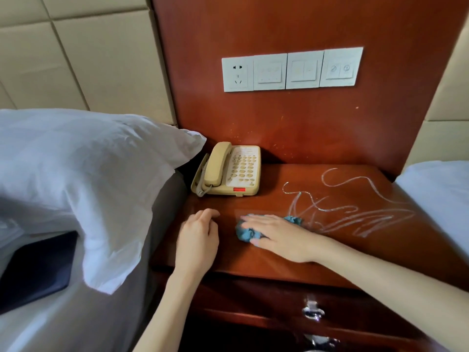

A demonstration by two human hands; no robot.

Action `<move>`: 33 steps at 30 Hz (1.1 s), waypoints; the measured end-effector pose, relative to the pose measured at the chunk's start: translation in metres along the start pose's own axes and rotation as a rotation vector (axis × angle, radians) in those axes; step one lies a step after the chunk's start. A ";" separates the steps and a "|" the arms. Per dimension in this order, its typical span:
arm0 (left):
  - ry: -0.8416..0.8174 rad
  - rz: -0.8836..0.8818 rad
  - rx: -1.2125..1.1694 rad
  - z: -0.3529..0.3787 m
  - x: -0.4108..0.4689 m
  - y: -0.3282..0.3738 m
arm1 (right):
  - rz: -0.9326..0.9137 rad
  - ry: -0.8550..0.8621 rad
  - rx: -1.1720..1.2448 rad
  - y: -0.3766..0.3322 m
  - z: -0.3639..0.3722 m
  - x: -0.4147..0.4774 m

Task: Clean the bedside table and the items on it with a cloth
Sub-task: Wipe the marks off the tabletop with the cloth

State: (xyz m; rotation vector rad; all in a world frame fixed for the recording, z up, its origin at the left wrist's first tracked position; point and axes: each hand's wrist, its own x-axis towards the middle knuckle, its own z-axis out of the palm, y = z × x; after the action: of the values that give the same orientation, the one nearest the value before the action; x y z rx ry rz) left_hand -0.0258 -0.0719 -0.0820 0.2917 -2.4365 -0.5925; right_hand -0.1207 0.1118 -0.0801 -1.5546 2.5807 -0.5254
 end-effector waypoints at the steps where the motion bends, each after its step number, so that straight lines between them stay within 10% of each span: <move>1: 0.000 -0.010 0.006 -0.003 -0.001 -0.001 | 0.015 0.011 -0.011 0.000 0.001 0.009; 13: 0.209 -0.033 0.008 -0.096 0.024 -0.009 | -0.204 -0.030 -0.036 -0.091 0.043 0.084; 20: 0.066 -0.064 0.017 -0.091 0.040 -0.006 | -0.345 -0.092 -0.114 -0.101 0.041 0.050; 33: -0.309 0.133 0.074 0.003 -0.014 0.018 | 0.073 -0.080 0.069 0.013 -0.015 -0.069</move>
State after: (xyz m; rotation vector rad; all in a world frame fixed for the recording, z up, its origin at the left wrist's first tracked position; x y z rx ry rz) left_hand -0.0176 -0.0505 -0.0826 0.0691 -2.7530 -0.5217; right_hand -0.1022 0.1809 -0.0772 -1.4241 2.5206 -0.5288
